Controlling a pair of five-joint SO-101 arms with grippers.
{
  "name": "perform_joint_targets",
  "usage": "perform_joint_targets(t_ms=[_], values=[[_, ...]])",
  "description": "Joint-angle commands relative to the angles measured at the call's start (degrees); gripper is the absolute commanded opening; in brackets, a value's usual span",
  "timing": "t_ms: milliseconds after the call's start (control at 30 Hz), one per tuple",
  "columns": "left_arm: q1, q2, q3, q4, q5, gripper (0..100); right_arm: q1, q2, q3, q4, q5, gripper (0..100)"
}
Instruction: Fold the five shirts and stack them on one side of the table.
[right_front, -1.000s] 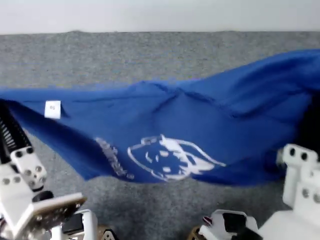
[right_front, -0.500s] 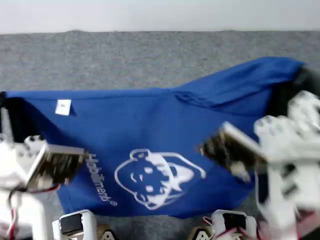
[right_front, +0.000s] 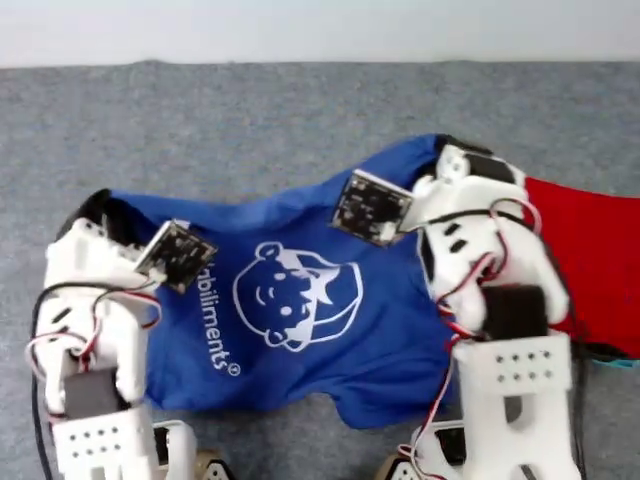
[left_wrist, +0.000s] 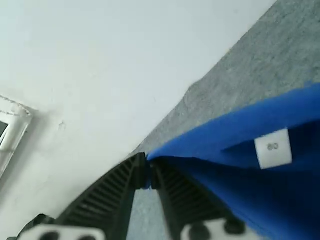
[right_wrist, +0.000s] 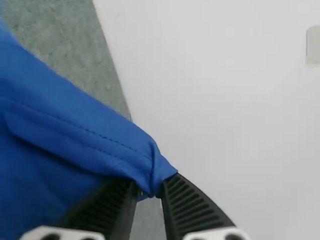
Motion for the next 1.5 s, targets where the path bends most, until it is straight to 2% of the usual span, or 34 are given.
perform_joint_targets(t_ms=[0, 200, 433, 633, 867, 967, 1300, 1467], values=[[0.7, 7.0, -0.5, -9.4, -0.6, 1, -0.5, 3.0, 1.0, -11.8, 0.9, 1.2], [0.7, 25.8, -9.4, -21.2, -0.6, 1, -0.3, 13.8, -0.5, -28.3, 1.1, 1.2], [0.7, 46.9, -28.6, -28.9, -0.4, 1, 2.9, 28.0, -8.7, -40.2, 1.1, 1.2], [1.3, 60.9, -43.5, -29.9, -0.4, 1, 5.4, 39.3, -19.4, -43.1, 1.1, 1.2], [3.4, 67.0, -44.8, -28.8, -0.6, 1, 5.1, 47.9, -26.0, -42.5, 1.1, 1.2], [4.2, 67.2, -43.6, -24.4, -0.6, 1, 5.1, 48.0, -26.1, -34.7, 1.1, 1.2], [4.0, 66.7, -42.6, -0.3, -3.5, 1, 5.6, 36.2, -26.1, 10.6, 0.9, 1.2], [4.0, 65.8, -42.7, 11.8, -3.5, 1, 5.7, 32.1, -26.1, 24.7, 0.2, 1.2]])
